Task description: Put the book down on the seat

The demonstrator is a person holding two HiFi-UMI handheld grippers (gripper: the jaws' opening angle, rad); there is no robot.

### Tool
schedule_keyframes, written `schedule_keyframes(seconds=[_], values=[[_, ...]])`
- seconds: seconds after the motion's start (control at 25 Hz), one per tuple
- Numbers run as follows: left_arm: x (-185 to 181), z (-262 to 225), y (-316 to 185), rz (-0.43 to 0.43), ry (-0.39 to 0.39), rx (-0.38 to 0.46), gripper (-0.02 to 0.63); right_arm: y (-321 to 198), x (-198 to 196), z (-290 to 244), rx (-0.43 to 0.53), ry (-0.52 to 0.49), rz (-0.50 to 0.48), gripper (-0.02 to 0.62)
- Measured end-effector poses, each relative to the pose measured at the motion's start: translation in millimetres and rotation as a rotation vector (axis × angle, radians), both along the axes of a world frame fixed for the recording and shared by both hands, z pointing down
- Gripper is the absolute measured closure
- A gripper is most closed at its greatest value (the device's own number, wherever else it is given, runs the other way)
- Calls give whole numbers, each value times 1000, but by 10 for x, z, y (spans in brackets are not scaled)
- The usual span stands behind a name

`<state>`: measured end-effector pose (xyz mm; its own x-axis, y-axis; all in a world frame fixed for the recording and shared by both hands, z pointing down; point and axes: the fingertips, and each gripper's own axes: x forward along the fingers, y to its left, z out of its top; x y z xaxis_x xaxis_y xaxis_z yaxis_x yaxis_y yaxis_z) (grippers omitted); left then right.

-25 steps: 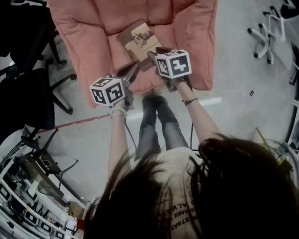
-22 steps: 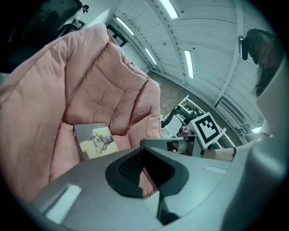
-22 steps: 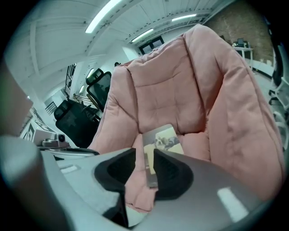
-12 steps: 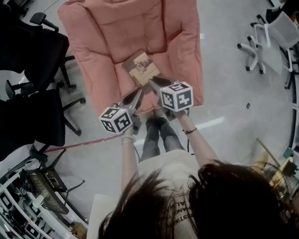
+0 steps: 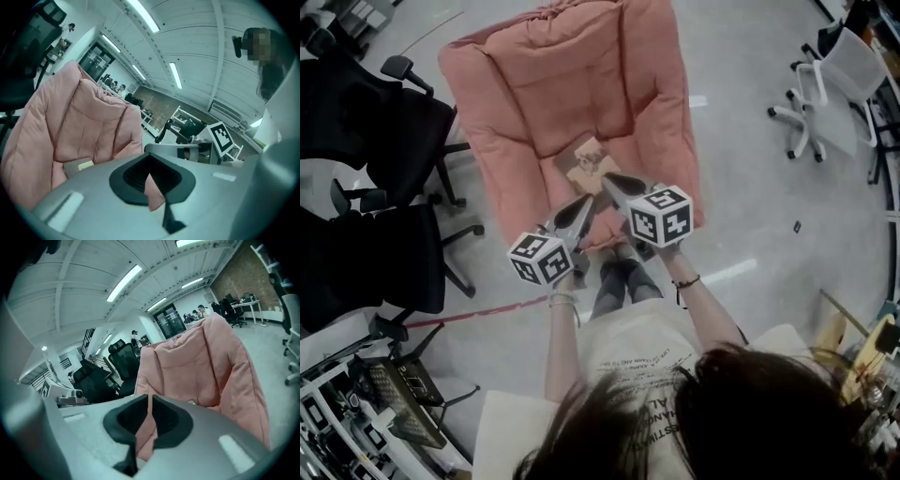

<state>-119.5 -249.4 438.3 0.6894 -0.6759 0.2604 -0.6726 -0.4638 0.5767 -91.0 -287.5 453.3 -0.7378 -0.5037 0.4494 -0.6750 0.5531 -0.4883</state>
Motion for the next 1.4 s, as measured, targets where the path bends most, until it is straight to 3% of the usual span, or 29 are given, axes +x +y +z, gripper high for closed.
schedule_keyframes(seconds=[0.88,1.4], values=[[80,-756,194,59,-85,181,617,153,-17,-955,167,-132,-36,592],[-3,-934,197,34,-117,236,617,211,-116,-1106,238,-113,-108,592]])
